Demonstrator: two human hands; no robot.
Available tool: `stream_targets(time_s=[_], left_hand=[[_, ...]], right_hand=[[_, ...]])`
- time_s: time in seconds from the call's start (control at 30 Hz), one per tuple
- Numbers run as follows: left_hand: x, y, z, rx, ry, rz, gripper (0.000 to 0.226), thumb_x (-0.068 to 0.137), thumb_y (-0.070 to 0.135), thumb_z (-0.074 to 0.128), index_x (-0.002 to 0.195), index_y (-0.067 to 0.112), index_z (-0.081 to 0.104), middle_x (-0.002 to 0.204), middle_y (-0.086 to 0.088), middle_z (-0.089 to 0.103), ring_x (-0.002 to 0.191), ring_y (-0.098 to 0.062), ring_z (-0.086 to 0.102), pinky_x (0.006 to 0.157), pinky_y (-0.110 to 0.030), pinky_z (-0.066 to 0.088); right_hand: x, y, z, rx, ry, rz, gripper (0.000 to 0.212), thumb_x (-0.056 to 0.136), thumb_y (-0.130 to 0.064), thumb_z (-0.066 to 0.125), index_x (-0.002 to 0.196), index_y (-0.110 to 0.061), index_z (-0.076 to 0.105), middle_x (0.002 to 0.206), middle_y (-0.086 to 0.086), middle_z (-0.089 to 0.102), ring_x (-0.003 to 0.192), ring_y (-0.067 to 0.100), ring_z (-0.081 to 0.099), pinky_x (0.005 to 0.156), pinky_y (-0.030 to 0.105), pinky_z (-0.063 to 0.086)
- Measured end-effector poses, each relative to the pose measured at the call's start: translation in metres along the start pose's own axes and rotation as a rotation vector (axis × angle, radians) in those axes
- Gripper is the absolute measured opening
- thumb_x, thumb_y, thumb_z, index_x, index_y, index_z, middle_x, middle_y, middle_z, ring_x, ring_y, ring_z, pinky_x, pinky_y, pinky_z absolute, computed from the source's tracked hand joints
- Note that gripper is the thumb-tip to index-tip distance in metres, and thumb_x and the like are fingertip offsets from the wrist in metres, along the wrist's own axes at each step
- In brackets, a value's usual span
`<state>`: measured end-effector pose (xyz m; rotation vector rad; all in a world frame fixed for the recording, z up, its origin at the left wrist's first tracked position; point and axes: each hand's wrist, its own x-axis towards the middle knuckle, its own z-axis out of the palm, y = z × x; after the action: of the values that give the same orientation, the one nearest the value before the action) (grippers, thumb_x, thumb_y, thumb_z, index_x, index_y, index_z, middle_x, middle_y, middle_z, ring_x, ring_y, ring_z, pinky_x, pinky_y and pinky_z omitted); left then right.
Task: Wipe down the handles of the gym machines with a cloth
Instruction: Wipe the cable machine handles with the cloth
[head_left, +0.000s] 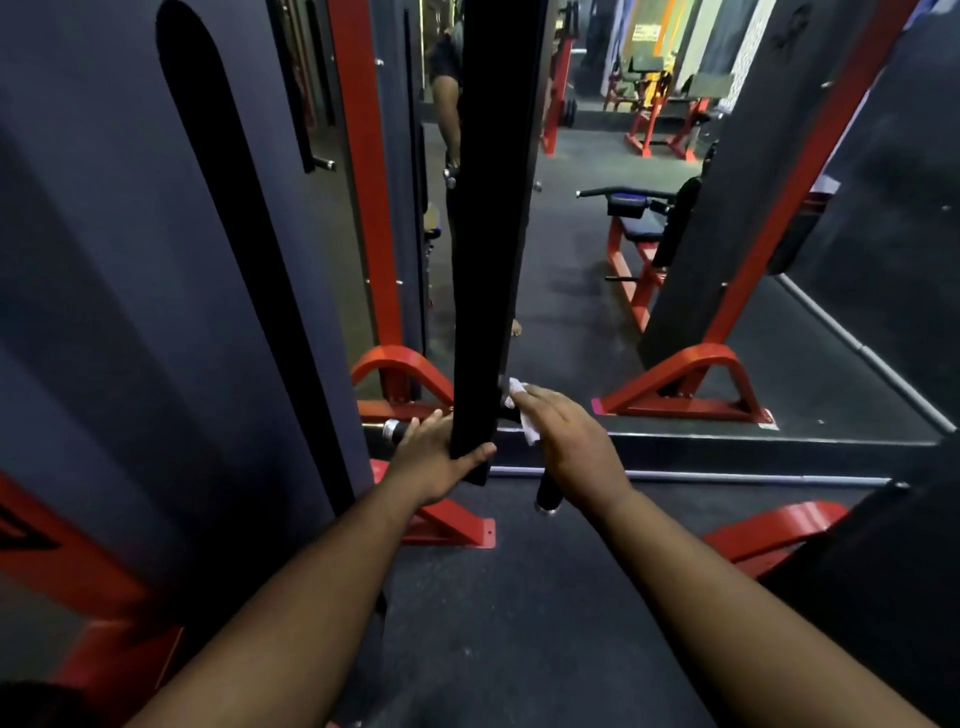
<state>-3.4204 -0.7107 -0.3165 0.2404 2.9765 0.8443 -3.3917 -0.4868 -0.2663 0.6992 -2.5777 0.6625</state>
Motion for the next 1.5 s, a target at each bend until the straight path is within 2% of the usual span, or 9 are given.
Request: stream_targets(time_s=[0.23,0.37,0.47,0.77,0.87,1.07,1.27,1.4,1.5], left_hand=[[0.003,0.001,-0.001,0.049,-0.028,0.035,0.085,0.089,0.077,0.052,0.157,0.029,0.037,0.161,0.003,0.04,0.153,-0.024,0.027,0.125,-0.047,0.01],[0.008,-0.001,-0.003,0.082,-0.102,0.012,0.111,0.072,0.093,0.031,0.161,0.028,0.026,0.166,0.003,0.031,0.156,-0.02,0.019,0.126,-0.045,0.005],[0.014,-0.002,-0.002,0.116,-0.127,-0.01,0.102,0.082,0.088,0.041,0.162,0.029,0.022,0.168,0.002,0.027,0.157,-0.019,0.015,0.126,-0.044,0.003],[0.016,-0.003,-0.004,0.115,-0.139,-0.041,0.108,0.077,0.093,0.034,0.163,0.029,0.023,0.168,0.003,0.027,0.157,-0.016,0.014,0.125,-0.042,0.001],[0.015,0.002,-0.003,0.112,-0.133,-0.042,0.09,0.092,0.076,0.046,0.163,0.027,0.023,0.169,0.002,0.025,0.158,-0.016,0.011,0.126,-0.04,-0.001],[0.016,-0.001,-0.004,0.107,-0.133,-0.036,0.088,0.093,0.075,0.045,0.162,0.026,0.025,0.168,0.002,0.027,0.157,-0.016,0.012,0.126,-0.041,-0.001],[0.019,-0.003,-0.001,0.082,-0.094,0.016,0.086,0.084,0.083,0.044,0.158,0.041,0.028,0.159,0.008,0.041,0.152,-0.024,0.029,0.123,-0.054,0.01],[0.019,-0.005,-0.001,0.104,-0.106,0.0,0.1,0.078,0.091,0.034,0.16,0.035,0.028,0.163,0.006,0.037,0.154,-0.021,0.024,0.124,-0.049,0.007],[0.016,0.004,-0.003,0.1,-0.111,-0.028,0.088,0.091,0.078,0.046,0.162,0.03,0.024,0.167,0.004,0.029,0.157,-0.018,0.016,0.125,-0.043,0.002]], right_hand=[[-0.062,0.045,0.001,0.204,0.101,0.257,0.049,0.096,-0.013,0.046,0.136,-0.036,0.06,0.142,-0.029,0.052,0.134,0.005,0.054,0.112,0.014,0.035],[-0.047,0.05,-0.002,0.265,0.292,0.37,0.049,0.093,-0.005,0.045,0.133,-0.024,0.065,0.139,-0.005,0.063,0.131,0.014,0.058,0.113,0.038,0.044],[0.007,0.0,-0.014,0.226,0.204,0.105,0.041,0.095,-0.008,0.047,0.131,-0.014,0.067,0.14,0.001,0.062,0.132,0.014,0.057,0.111,0.027,0.043],[-0.009,0.035,0.003,-0.157,0.012,-0.349,0.068,0.077,0.007,0.075,0.142,-0.003,0.057,0.156,0.013,0.046,0.147,0.029,0.041,0.118,0.047,0.038],[-0.031,0.046,-0.005,-0.086,0.073,-0.317,0.038,0.105,0.0,0.045,0.141,-0.005,0.059,0.155,0.01,0.047,0.147,0.022,0.041,0.117,0.039,0.04],[-0.031,0.039,-0.004,0.253,0.274,0.134,0.051,0.09,0.015,0.05,0.133,-0.008,0.065,0.145,0.005,0.058,0.138,0.009,0.051,0.115,0.036,0.041],[0.019,-0.008,0.007,-0.146,0.031,-0.271,0.052,0.082,-0.005,0.047,0.13,-0.012,0.067,0.146,0.017,0.056,0.137,0.032,0.052,0.119,0.047,0.033],[0.006,0.014,-0.001,-0.235,-0.083,-0.304,0.085,0.055,0.002,0.087,0.136,-0.008,0.062,0.153,0.014,0.049,0.143,0.031,0.047,0.117,0.05,0.038],[-0.016,0.033,-0.008,-0.153,-0.006,-0.273,0.064,0.076,0.001,0.076,0.138,-0.007,0.062,0.155,0.011,0.047,0.147,0.024,0.041,0.119,0.04,0.037]])
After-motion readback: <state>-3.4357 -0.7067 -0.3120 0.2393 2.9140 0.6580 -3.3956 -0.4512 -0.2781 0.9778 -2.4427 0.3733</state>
